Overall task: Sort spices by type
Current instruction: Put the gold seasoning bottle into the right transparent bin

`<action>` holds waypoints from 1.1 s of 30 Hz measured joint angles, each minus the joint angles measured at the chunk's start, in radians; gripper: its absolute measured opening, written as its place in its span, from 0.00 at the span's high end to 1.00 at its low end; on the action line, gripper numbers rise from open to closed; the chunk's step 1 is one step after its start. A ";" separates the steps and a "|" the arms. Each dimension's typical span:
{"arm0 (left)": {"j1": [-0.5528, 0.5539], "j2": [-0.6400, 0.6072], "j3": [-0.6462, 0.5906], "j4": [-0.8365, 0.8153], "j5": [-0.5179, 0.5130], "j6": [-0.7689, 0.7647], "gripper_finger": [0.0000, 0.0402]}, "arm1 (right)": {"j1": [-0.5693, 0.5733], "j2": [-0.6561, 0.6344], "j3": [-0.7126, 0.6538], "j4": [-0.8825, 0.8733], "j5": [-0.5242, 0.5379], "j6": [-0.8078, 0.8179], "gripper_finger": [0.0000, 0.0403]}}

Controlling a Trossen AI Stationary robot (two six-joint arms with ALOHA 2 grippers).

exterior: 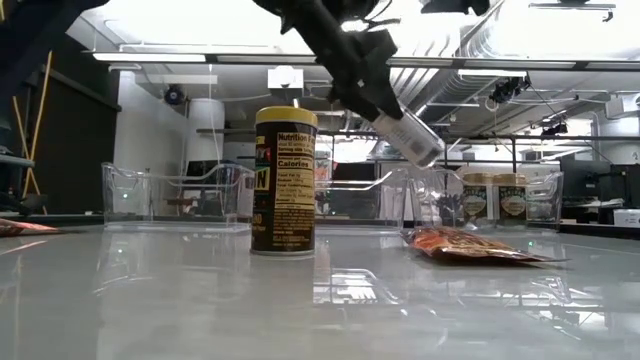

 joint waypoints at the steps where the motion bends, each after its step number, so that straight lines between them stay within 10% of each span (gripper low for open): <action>1: -0.010 0.000 0.001 -0.016 0.016 0.001 0.41 | 0.000 -0.008 0.000 -0.027 -0.029 0.001 0.05; 10: -0.061 0.000 0.002 -0.036 0.003 0.069 0.41 | 0.065 -0.043 0.000 -0.613 -0.177 0.400 0.06; 16: -0.048 0.000 0.002 -0.033 0.002 0.081 0.40 | 0.151 0.040 -0.048 -0.884 -0.202 0.666 0.27; 25: -0.073 0.097 0.002 -0.050 0.068 0.070 0.38 | 0.267 0.040 -0.226 -0.821 -0.227 0.890 0.94; 33: -0.116 0.166 0.001 -0.042 0.065 0.053 0.38 | 0.263 0.029 -0.391 -0.506 -0.241 0.938 0.99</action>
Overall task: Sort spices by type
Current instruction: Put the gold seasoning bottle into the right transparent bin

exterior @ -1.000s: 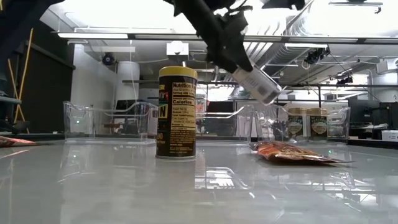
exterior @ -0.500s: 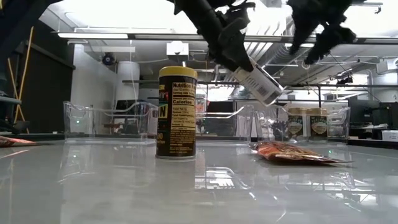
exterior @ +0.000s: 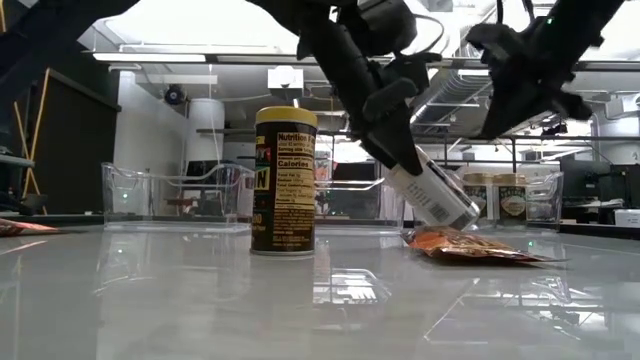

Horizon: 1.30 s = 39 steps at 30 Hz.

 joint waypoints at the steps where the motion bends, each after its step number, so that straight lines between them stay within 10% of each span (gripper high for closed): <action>1: -0.002 0.001 0.000 0.003 -0.002 -0.001 0.38 | -0.005 0.000 -0.024 0.047 -0.004 0.008 0.99; 39: 0.004 -0.050 0.002 -0.108 -0.026 0.012 0.38 | -0.025 0.011 -0.064 0.238 -0.012 -0.118 1.00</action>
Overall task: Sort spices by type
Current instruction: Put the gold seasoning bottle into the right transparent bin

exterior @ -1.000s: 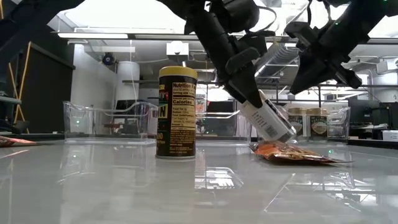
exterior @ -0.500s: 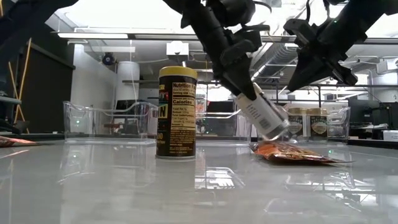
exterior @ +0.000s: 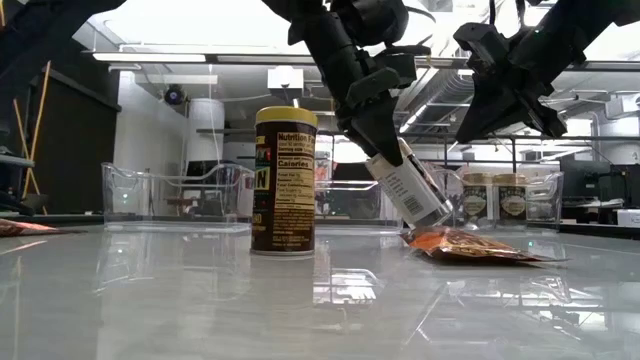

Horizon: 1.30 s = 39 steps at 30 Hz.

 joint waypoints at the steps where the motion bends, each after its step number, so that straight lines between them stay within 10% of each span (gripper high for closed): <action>1: 0.000 0.000 0.000 0.001 0.000 0.014 0.38 | -0.004 0.006 0.000 0.008 -0.004 0.001 1.00; 39: 0.000 0.000 0.001 0.039 -0.006 0.020 0.25 | -0.081 0.252 0.000 0.180 -0.033 -0.157 1.00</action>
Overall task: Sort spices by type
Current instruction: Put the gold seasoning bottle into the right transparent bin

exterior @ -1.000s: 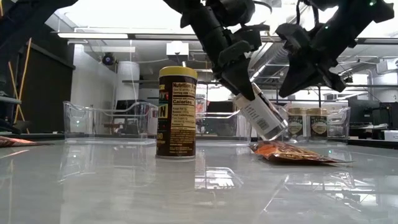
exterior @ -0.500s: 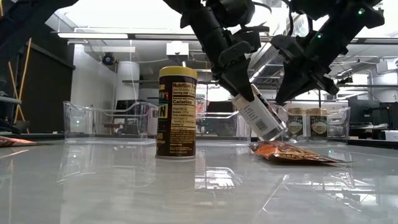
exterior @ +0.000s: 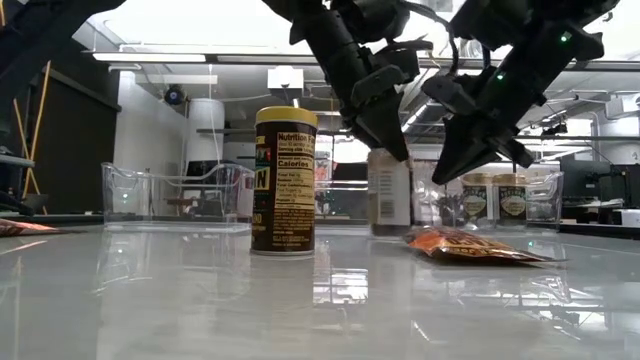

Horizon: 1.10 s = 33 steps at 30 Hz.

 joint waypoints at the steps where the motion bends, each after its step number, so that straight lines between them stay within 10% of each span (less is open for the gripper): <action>1: 0.000 0.000 0.000 0.000 -0.001 0.001 0.25 | 0.000 0.006 0.000 0.009 0.000 0.000 1.00; 23: 0.080 -0.329 -0.053 -0.261 0.042 0.076 0.25 | -0.087 -0.278 0.000 0.101 -0.031 -0.183 0.97; 33: 0.133 -0.710 -0.447 0.038 0.152 -0.082 0.25 | -0.169 -0.116 0.233 0.143 -0.243 -0.460 0.40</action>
